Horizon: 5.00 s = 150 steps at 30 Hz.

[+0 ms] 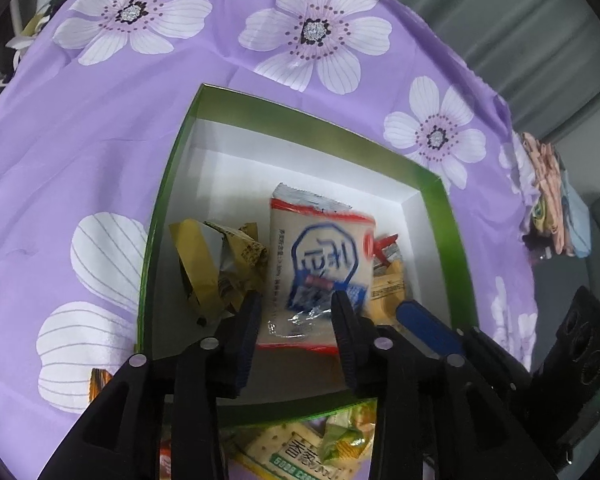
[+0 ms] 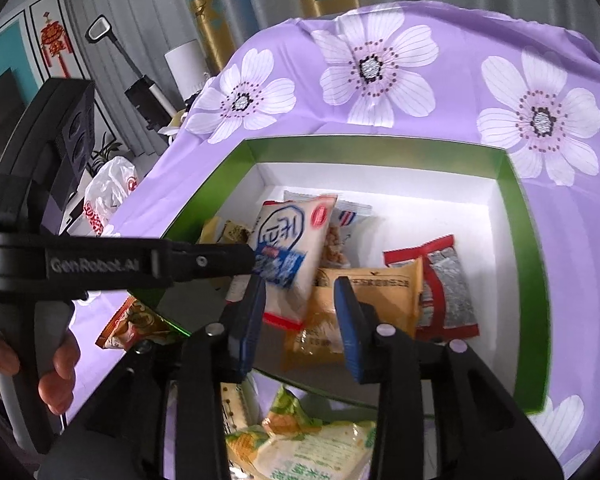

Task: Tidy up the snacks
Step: 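Carry the cracker pack into the green box and open the right tool, then withdraw the right tool and move it toward the green corn snack bag, then grasp the green-and-yellow corn snack bag with the right tool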

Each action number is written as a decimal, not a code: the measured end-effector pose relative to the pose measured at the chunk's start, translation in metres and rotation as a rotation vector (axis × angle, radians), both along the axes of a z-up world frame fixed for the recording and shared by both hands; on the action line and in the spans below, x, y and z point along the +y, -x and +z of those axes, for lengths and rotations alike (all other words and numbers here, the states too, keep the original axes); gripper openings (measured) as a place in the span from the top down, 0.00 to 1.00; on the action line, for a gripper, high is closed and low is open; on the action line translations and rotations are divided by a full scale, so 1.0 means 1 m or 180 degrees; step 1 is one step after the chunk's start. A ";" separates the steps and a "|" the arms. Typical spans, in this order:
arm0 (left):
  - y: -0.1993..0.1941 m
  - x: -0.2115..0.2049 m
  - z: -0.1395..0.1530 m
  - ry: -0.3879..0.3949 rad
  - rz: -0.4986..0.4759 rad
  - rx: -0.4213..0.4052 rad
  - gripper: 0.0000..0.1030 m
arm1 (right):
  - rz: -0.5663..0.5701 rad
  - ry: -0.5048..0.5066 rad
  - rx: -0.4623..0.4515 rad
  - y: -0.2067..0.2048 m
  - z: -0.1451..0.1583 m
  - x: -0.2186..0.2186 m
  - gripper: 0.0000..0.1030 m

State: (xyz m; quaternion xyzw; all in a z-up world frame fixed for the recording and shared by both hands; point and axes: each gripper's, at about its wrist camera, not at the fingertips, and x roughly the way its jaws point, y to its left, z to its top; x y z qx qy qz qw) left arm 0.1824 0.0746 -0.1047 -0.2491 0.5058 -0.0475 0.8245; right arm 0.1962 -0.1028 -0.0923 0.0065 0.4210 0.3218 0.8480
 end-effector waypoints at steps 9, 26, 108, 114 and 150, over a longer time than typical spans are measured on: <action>0.022 0.005 0.019 -0.0041 0.0082 -0.0100 0.29 | -0.0161 -0.0093 -0.0028 0.021 0.013 -0.029 0.53; 0.094 -0.024 0.048 -0.0379 -0.0127 -0.0259 0.09 | -0.0478 0.0027 -0.0108 0.086 0.040 -0.071 0.18; 0.114 -0.084 0.000 -0.0615 -0.0573 -0.0400 0.09 | -0.0338 -0.0039 0.0458 0.089 -0.044 -0.089 0.24; 0.101 -0.094 -0.008 -0.0555 -0.0697 -0.0425 0.09 | -0.0180 0.0029 0.0426 0.089 -0.052 -0.078 0.27; 0.096 -0.115 -0.008 -0.0432 -0.0870 -0.0364 0.60 | 0.0111 -0.0057 0.0139 0.101 -0.031 -0.066 0.78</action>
